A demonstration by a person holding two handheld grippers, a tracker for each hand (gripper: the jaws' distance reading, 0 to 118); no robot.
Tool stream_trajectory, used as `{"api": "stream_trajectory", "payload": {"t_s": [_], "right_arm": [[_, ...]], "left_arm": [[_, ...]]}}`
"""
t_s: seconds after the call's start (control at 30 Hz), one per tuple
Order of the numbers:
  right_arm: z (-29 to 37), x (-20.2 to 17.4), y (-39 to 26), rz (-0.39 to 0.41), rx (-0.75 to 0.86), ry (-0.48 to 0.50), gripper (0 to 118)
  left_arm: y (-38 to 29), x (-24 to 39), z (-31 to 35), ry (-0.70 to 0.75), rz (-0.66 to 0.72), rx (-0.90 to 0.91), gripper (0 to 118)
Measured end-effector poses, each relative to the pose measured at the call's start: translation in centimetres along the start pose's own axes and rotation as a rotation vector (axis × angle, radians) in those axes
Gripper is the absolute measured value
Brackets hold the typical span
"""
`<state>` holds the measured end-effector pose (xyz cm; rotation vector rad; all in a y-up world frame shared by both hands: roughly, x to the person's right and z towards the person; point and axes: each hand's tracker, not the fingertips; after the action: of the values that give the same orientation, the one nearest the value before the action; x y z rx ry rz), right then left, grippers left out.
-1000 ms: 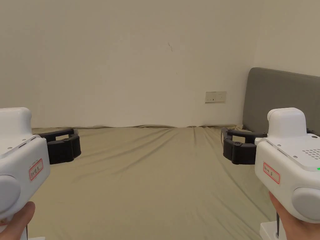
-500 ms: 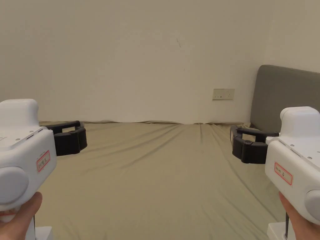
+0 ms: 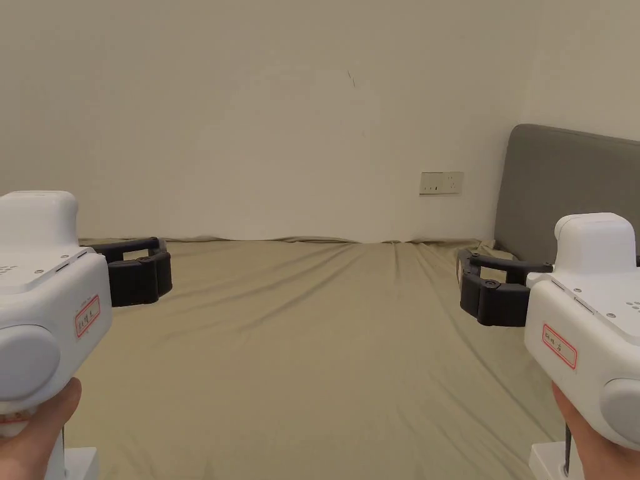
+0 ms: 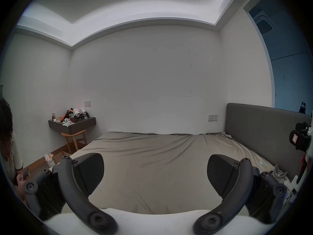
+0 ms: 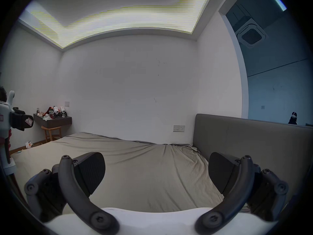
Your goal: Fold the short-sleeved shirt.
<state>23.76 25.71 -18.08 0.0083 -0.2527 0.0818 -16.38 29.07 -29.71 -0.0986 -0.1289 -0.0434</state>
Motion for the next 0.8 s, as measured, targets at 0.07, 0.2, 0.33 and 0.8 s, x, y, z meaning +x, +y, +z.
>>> {"api": "stream_trajectory", "payload": {"t_s": [0.07,0.2,0.33,0.8], "right_arm": [[0.0,-0.1,0.0,0.003,0.001,-0.005,118],[0.6,-0.2,-0.3,0.011,0.026,-0.001,118],[1.0,-0.3,-0.4,0.025,0.031,-0.016,118],[0.3,0.9,-1.0,-0.05,-0.042,0.011,118]], "left_arm": [[-0.1,0.0,0.0,-0.005,-0.001,-0.002,118],[-0.2,0.0,0.1,-0.021,0.005,-0.006,118],[-0.4,-0.1,0.3,-0.046,0.012,0.016,118],[-0.6,0.4,0.0,-0.054,-0.01,0.008,118]]}}
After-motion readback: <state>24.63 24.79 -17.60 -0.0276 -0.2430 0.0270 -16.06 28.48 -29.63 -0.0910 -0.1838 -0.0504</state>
